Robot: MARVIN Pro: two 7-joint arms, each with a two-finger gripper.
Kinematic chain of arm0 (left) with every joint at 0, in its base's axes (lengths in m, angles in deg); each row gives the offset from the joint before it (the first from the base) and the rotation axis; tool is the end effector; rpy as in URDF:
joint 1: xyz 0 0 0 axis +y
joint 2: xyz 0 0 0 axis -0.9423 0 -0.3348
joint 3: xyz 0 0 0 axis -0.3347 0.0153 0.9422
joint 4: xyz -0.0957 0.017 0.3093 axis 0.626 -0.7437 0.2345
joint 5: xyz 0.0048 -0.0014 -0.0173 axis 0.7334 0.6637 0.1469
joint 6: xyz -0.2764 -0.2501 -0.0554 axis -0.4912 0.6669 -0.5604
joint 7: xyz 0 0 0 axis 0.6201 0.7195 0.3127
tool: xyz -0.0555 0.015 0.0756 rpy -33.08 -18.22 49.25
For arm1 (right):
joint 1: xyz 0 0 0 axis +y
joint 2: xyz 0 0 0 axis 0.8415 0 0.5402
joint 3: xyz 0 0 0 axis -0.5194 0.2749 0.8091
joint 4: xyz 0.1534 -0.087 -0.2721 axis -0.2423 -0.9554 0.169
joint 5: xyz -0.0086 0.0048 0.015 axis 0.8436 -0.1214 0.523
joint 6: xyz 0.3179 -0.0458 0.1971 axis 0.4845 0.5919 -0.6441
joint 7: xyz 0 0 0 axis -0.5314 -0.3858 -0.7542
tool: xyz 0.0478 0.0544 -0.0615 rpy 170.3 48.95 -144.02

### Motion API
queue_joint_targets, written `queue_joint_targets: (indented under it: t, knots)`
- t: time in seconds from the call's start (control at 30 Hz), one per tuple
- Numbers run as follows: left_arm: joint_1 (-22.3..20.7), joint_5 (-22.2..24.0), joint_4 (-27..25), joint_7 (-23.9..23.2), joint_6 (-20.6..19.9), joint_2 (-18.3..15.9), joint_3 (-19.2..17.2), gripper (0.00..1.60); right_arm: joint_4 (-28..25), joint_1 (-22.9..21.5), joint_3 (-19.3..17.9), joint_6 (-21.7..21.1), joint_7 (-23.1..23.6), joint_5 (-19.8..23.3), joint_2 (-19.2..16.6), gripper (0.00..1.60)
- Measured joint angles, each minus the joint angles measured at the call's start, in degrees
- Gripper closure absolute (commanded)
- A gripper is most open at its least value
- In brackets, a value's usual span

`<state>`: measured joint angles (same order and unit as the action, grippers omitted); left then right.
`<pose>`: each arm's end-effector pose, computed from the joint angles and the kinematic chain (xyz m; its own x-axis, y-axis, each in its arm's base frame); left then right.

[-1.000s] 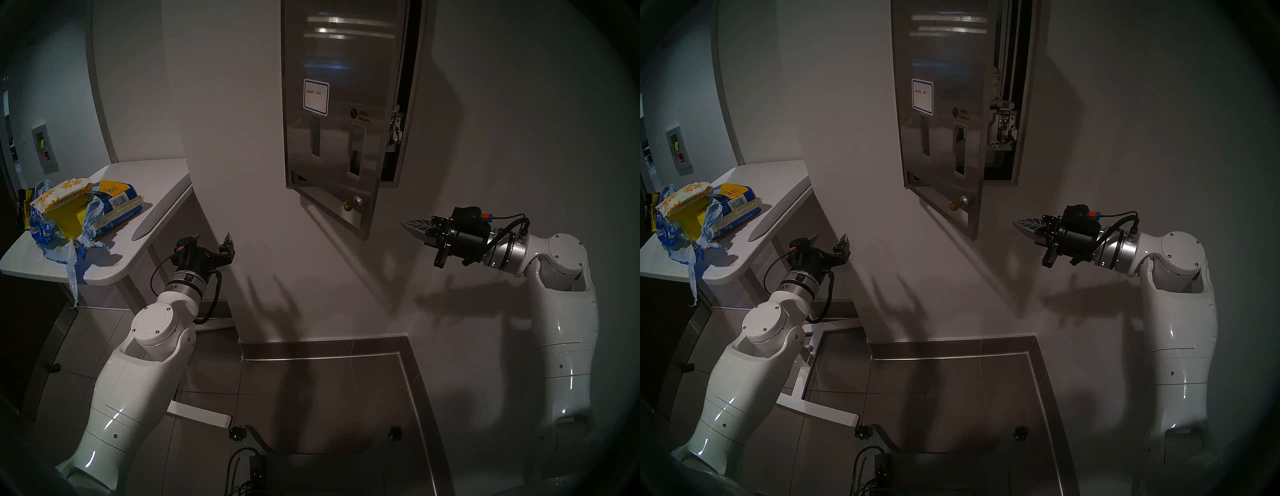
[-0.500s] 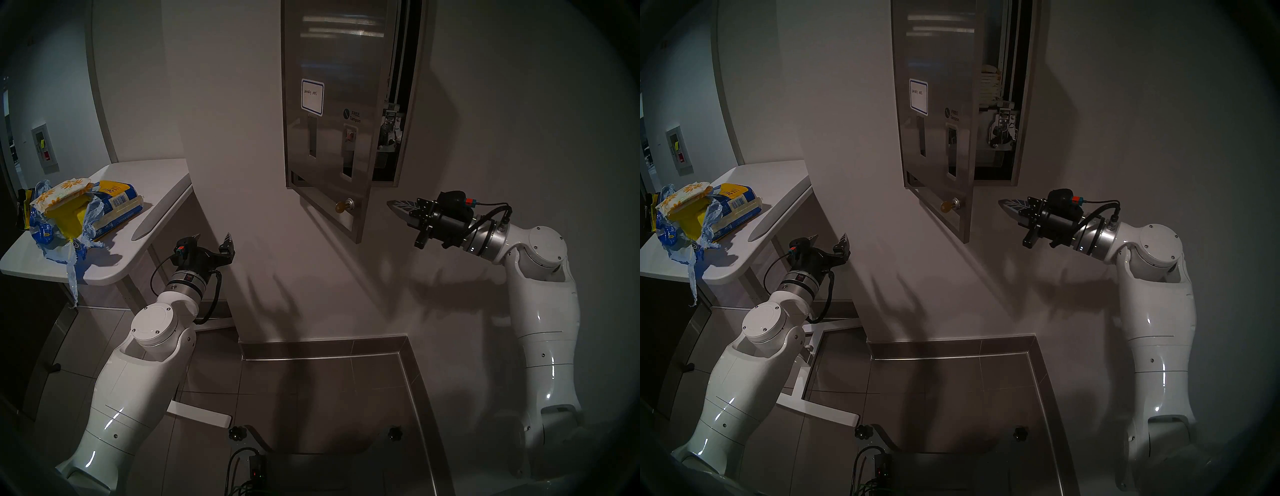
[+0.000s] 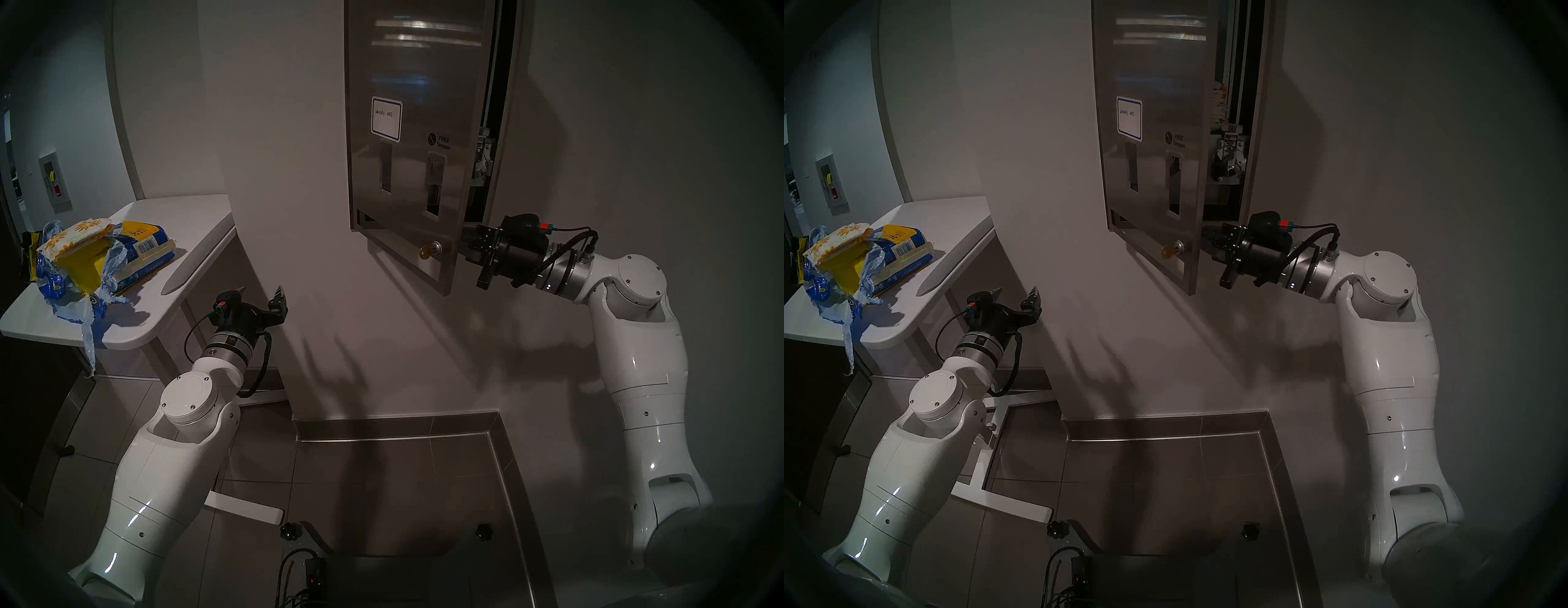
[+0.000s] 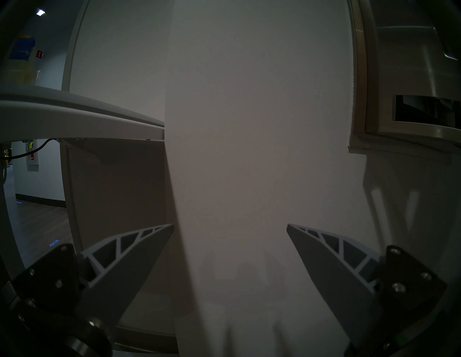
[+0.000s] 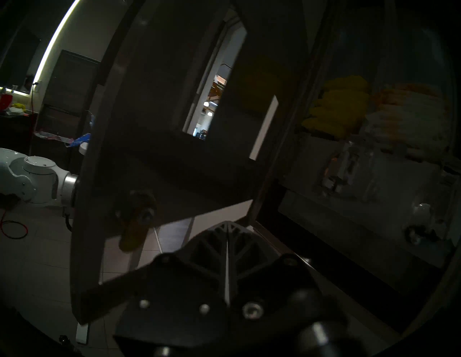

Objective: Open the dispenser door, put the pads inside, close the door

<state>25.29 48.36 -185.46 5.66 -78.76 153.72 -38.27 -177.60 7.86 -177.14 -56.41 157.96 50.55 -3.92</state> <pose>0.4581 0.0940 -0.2892 -0.0276 0.0519 0.9983 0.0109 -0.9986 0.0522 0.5281 -0.0526 -0.1109 -0.3772 0.1184 0.9185 0.8248 -0.4081 0.3913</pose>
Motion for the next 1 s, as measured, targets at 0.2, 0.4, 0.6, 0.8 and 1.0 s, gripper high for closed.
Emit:
queue_joint_targets:
  t: [0.2, 0.4, 0.6, 0.8, 1.0]
  knots:
    - [0.0, 0.0, 0.0, 0.0, 0.0, 0.0, 0.0, 0.0, 1.5, -1.92, 1.14, -0.04, 1.53, 0.48, 0.35, 1.6]
    - [0.0, 0.0, 0.0, 0.0, 0.0, 0.0, 0.0, 0.0, 1.76, -3.34, 1.88, -1.0, 3.3, 1.02, 0.54, 1.6]
    - [0.0, 0.0, 0.0, 0.0, 0.0, 0.0, 0.0, 0.0, 1.2, -3.61, 2.51, -2.45, 4.89, 1.33, 0.6, 1.6]
    - [0.0, 0.0, -0.01, 0.0, 0.0, 0.0, 0.0, 0.0, 0.22, -3.59, 2.7, -4.4, 6.11, 2.06, 1.12, 1.6]
    - [0.0, 0.0, -0.01, 0.0, 0.0, 0.0, 0.0, 0.0, -0.69, -3.53, 3.01, -6.0, 6.15, 2.99, 2.63, 1.6]
